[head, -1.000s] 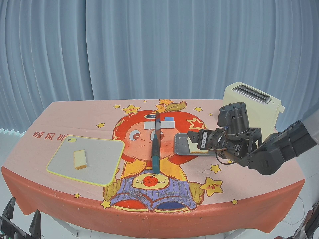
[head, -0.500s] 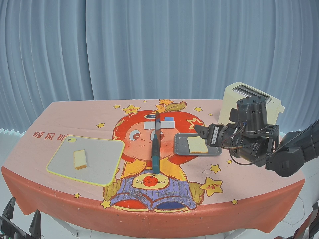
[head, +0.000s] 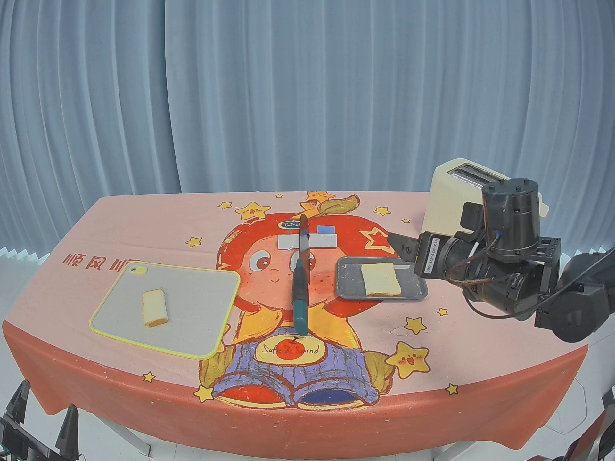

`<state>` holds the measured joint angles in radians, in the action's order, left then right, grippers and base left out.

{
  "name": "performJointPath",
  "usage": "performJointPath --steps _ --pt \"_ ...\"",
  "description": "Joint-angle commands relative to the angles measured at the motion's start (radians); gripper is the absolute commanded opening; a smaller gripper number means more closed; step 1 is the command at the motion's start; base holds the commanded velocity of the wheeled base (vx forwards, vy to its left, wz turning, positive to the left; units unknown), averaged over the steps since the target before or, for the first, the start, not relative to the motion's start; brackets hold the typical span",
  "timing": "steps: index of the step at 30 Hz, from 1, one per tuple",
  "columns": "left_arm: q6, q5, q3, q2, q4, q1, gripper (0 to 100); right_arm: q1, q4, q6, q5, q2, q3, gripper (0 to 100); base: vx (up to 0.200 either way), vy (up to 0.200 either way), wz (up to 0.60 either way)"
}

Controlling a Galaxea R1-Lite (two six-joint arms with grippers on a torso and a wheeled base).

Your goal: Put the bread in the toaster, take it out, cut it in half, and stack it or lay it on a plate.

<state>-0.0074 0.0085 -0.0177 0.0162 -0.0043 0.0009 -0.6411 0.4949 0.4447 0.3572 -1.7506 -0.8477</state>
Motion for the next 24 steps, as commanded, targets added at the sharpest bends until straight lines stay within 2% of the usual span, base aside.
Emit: performJointPath --steps 1,8,12,24 --pt "0.0 0.001 0.018 -0.01 0.0 0.001 100 -0.002 0.001 0.0 -0.001 0.057 0.027 100 0.0 0.0 0.0" --pt "0.0 0.001 0.018 -0.01 0.0 0.001 100 -0.003 0.001 0.0 -0.006 0.158 0.105 100 0.0 0.0 0.0" --pt "0.0 0.001 0.018 -0.01 0.0 0.001 100 -0.002 0.001 -0.001 -0.052 0.189 0.139 100 0.0 0.0 0.0" --pt "0.0 -0.001 0.018 -0.01 0.0 0.001 100 -0.008 -0.001 -0.014 -0.05 0.212 0.208 100 0.0 0.0 0.0"
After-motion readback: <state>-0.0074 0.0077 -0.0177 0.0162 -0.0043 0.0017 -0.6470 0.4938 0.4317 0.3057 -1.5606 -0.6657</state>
